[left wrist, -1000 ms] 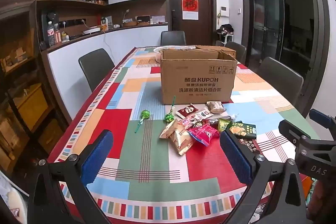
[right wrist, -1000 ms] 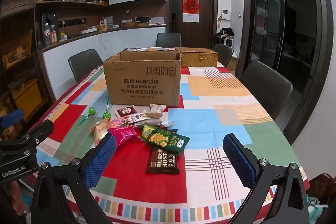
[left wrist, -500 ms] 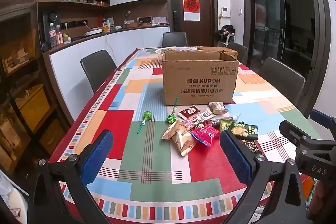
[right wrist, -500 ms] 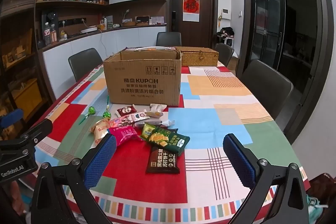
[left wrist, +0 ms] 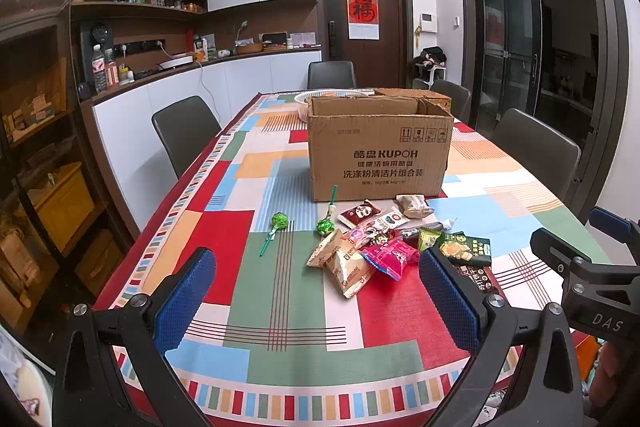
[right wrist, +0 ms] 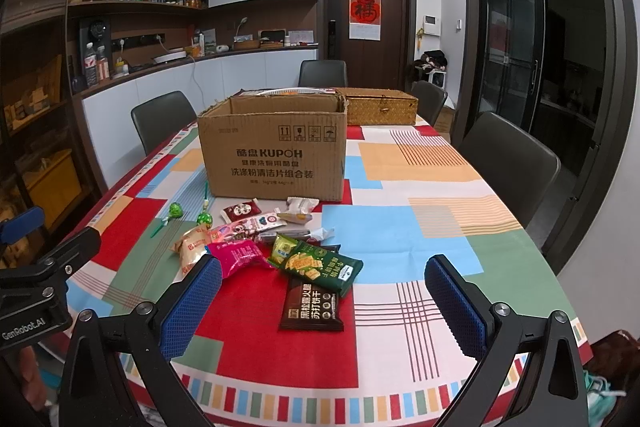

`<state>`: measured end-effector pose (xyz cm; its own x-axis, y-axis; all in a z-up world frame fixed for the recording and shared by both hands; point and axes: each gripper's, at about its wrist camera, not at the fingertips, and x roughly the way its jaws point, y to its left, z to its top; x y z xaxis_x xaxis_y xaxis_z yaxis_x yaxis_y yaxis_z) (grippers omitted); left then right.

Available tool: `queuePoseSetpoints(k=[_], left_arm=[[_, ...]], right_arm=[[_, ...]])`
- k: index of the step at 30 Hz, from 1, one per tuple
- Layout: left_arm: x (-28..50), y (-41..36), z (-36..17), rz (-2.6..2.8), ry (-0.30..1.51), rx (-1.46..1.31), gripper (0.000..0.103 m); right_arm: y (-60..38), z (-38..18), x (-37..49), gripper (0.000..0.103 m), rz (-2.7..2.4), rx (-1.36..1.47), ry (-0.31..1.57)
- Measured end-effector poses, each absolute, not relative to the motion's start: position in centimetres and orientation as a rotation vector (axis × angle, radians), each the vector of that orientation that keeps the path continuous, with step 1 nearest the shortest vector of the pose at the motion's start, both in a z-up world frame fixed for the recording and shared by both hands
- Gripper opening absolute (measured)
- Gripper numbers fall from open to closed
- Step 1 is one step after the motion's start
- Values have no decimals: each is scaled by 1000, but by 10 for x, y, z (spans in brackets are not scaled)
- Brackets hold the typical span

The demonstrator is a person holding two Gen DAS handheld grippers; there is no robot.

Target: Organize snacks

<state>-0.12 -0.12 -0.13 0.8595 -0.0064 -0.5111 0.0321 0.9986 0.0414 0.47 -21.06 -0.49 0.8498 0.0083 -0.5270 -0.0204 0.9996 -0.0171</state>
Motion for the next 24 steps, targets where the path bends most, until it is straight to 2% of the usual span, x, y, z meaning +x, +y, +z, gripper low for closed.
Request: queuePoseSetpoints(k=[24], left_arm=[[-1, -2, -5, -19, 544, 51, 103]], right_arm=[[-210, -5, 5, 103, 17, -21, 556]])
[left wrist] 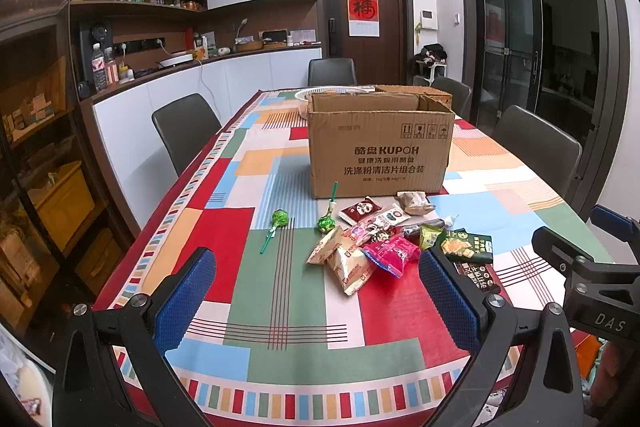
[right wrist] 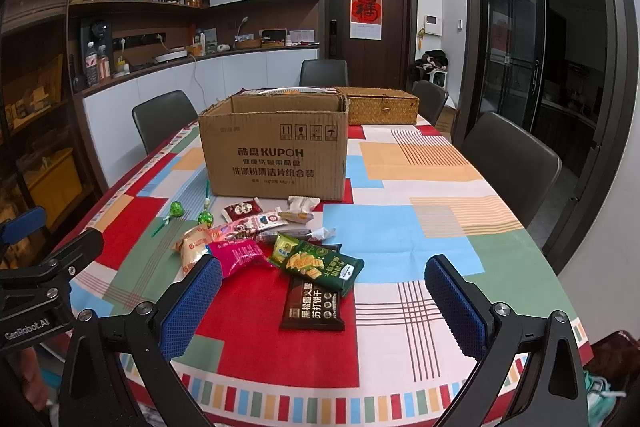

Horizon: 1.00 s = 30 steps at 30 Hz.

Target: Organize snacks

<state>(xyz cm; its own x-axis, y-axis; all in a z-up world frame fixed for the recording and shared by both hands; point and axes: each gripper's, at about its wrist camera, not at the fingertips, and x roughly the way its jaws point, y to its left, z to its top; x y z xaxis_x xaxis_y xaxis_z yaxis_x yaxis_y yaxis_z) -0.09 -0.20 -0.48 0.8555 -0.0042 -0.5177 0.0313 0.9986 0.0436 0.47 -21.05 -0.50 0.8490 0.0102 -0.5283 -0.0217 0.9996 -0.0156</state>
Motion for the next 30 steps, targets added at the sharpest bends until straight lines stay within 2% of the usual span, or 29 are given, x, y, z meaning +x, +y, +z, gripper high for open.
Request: queuePoseSetpoints(k=[30], left_arm=[[1, 1, -5, 3, 552, 73, 103]], right_arm=[[-204, -4, 5, 103, 44, -27, 547]])
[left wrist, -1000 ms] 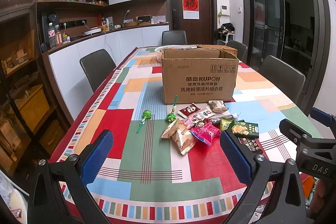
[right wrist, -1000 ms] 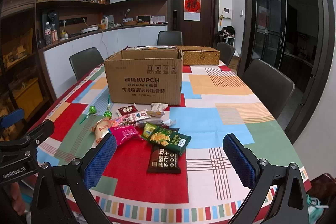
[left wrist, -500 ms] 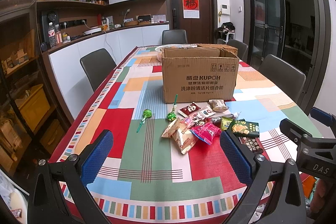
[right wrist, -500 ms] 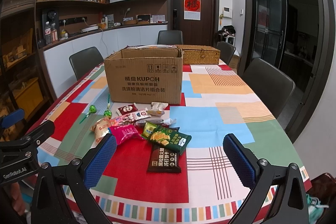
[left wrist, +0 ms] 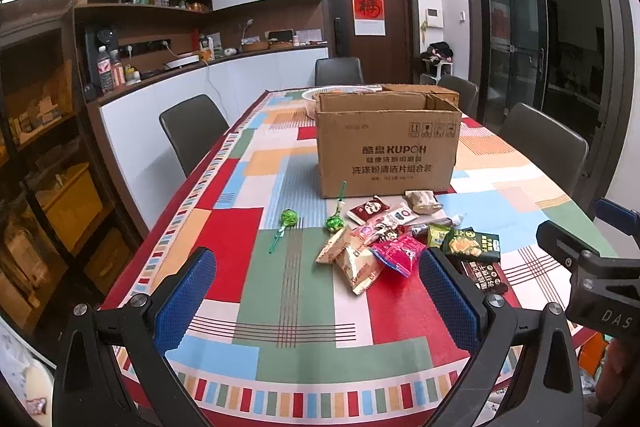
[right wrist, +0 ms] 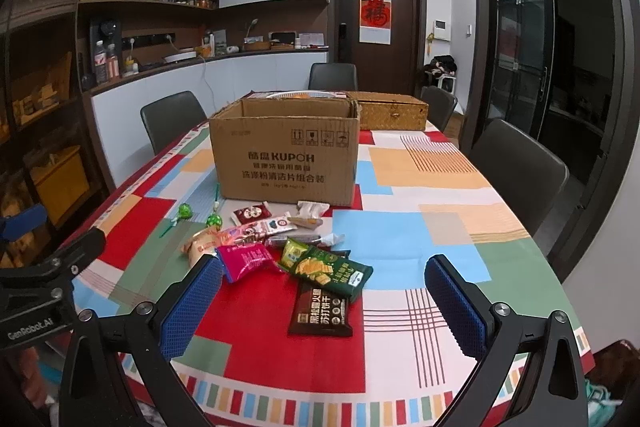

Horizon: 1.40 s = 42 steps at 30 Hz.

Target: Organize snacks

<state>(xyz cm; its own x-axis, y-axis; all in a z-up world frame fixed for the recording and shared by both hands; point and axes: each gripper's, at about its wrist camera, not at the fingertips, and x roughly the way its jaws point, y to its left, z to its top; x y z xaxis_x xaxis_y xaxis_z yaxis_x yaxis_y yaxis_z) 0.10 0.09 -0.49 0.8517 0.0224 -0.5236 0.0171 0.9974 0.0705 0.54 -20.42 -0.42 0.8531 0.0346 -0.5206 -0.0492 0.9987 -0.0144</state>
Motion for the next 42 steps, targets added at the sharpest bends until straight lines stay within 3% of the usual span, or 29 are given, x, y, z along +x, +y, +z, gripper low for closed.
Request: queuePoseSetpoints(k=[32, 39, 42], left_arm=[[22, -10, -4, -66, 572, 103, 103], [51, -31, -23, -163, 616, 202, 103], [61, -39, -33, -197, 634, 248, 98]], right_arm=[[-212, -1, 26, 103, 66, -18, 584], [-216, -19, 59, 103, 123, -33, 684], [-217, -30, 73, 103, 133, -73, 722]])
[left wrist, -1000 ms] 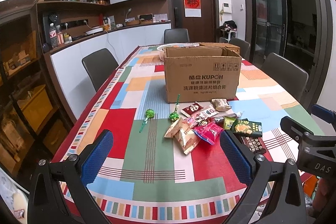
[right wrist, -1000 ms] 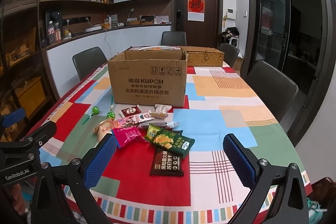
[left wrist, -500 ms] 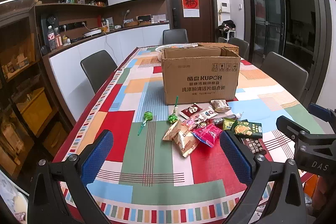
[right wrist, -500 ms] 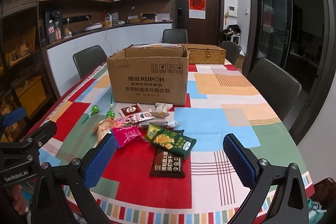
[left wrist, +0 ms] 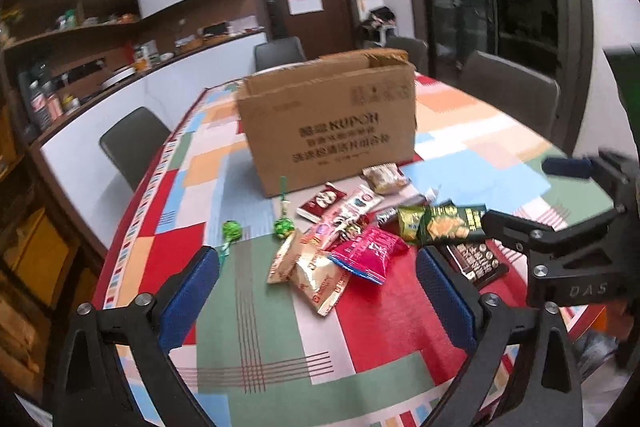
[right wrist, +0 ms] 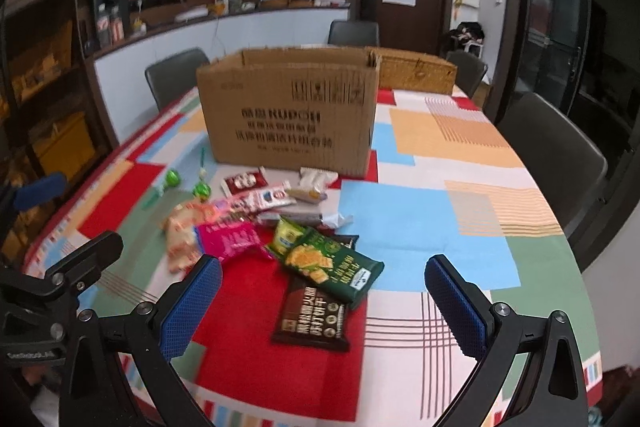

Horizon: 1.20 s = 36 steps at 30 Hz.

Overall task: Organize snacks
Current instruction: 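Grasp the pink packet with the left tool while the right tool grasps the green cracker pack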

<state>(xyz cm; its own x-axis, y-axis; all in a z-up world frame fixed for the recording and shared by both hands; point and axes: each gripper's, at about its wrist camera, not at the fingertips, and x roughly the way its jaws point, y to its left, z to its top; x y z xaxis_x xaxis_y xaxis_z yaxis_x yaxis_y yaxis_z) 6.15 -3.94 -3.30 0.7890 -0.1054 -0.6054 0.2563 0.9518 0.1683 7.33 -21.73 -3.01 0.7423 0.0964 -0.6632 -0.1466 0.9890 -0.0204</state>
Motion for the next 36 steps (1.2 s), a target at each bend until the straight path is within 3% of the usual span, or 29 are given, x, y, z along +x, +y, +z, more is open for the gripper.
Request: queuePoseSetpoints(k=[11, 25, 30, 36], left_arm=[[87, -69, -57, -296, 633, 399, 81], [134, -84, -100, -394, 791, 419, 69], [143, -85, -107, -419, 822, 404, 67], [153, -88, -114, -455, 867, 371, 53]], right_arm=[[-208, -60, 101, 99, 246, -296, 765], [-218, -95, 139, 74, 355, -300, 880], [-217, -103, 145, 71, 379, -284, 906], [-216, -103, 149, 65, 406, -272, 912]])
